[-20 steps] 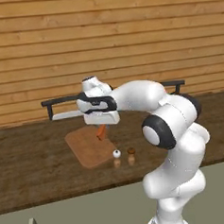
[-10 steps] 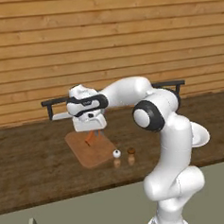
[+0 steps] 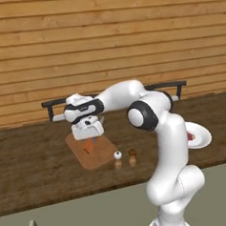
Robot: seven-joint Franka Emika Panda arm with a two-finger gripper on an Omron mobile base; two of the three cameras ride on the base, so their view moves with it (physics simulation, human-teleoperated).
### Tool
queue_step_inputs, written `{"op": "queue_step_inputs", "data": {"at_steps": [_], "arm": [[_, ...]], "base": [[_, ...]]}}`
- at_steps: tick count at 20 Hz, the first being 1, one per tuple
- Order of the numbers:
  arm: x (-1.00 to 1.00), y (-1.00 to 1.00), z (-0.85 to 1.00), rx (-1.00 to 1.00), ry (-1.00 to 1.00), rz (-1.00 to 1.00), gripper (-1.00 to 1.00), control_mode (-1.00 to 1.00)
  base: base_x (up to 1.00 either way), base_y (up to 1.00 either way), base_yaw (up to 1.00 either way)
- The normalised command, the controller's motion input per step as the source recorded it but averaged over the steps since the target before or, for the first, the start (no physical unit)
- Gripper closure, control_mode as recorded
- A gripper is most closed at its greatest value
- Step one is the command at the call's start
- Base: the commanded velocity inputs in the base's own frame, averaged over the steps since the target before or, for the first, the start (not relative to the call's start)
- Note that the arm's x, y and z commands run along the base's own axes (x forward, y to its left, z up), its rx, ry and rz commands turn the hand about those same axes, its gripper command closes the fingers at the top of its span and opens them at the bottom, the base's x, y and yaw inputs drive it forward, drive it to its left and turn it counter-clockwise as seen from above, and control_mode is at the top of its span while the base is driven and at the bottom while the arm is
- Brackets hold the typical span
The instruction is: Pick up the knife from the drawer and place it on the cutting board. Then place the meat from the plate to the cutting board.
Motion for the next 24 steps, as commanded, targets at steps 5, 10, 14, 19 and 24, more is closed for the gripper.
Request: {"op": "queue_step_inputs", "data": {"at_steps": [5, 10, 14, 19, 24], "arm": [[-0.04, 0.0, -0.08, 0.0, 0.01, 0.0, 1.0, -1.0], [-0.27, 0.01, -0.15, 0.0, -0.01, 0.0, 1.0, -1.0], [-0.23, 0.05, -0.19, 0.0, -0.05, 0.0, -1.0, -1.0], [-0.14, 0.0, -0.1, 0.02, -0.07, 0.0, -1.0, -1.0], [-0.28, 0.0, 0.03, 0.02, -0.14, 0.0, -1.0, -1.0]], "base": [[0.0, 0.0, 0.0], [0.0, 0.0, 0.0], [0.0, 0.0, 0.0], [0.0, 0.0, 0.0], [0.0, 0.0, 0.0]]}}
